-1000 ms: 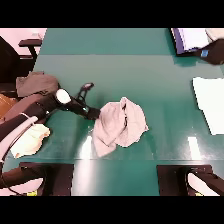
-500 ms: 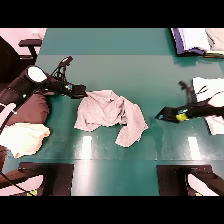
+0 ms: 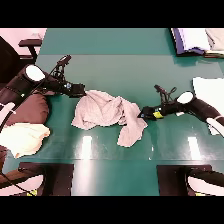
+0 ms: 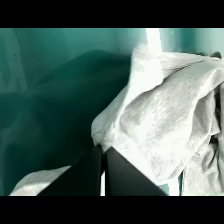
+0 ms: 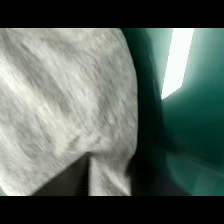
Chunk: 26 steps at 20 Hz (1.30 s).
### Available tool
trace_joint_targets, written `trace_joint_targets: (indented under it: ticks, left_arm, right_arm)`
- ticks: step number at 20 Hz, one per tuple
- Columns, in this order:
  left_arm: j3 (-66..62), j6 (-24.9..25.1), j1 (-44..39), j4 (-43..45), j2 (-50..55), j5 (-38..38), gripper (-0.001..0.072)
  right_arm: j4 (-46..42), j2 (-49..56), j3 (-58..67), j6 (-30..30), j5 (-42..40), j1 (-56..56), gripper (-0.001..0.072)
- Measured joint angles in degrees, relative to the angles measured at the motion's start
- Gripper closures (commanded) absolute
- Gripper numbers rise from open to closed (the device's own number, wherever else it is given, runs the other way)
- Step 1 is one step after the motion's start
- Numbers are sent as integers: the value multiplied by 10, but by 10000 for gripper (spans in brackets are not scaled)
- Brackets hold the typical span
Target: Fold the shirts.
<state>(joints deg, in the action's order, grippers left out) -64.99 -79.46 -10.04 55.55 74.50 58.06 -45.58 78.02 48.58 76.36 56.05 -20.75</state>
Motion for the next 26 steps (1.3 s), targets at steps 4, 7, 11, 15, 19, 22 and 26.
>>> trace_joint_targets:
  ticks: [4, 7, 11, 15, 19, 22, 26]
  left_arm:
    - [0, 0, 0, 3, -4, 0, 684]
    - [-14, 0, 0, 11, -30, 0, 684]
    - [-98, 0, 0, 31, -108, 0, 684]
    - [-240, 3, 0, 41, -189, -7, 684]
    - [-374, 4, 0, 40, -236, -7, 684]
    - [-450, 5, 0, 30, -250, -3, 684]
    - [-479, 7, 0, 30, -249, 18, 684]
  right_arm:
    - [-28, 6, 60, -16, -9, -4, 700]
    - [-88, -26, 118, -20, 3, -3, 700]
    - [-146, -108, 229, -22, 35, 23, 700]
    - [-165, -199, 359, -23, 72, 68, 700]
    - [-170, -264, 464, -23, 93, 100, 701]
    - [-171, -278, 537, -21, 103, 110, 700]
    - [-173, -236, 626, 8, 138, 111, 701]
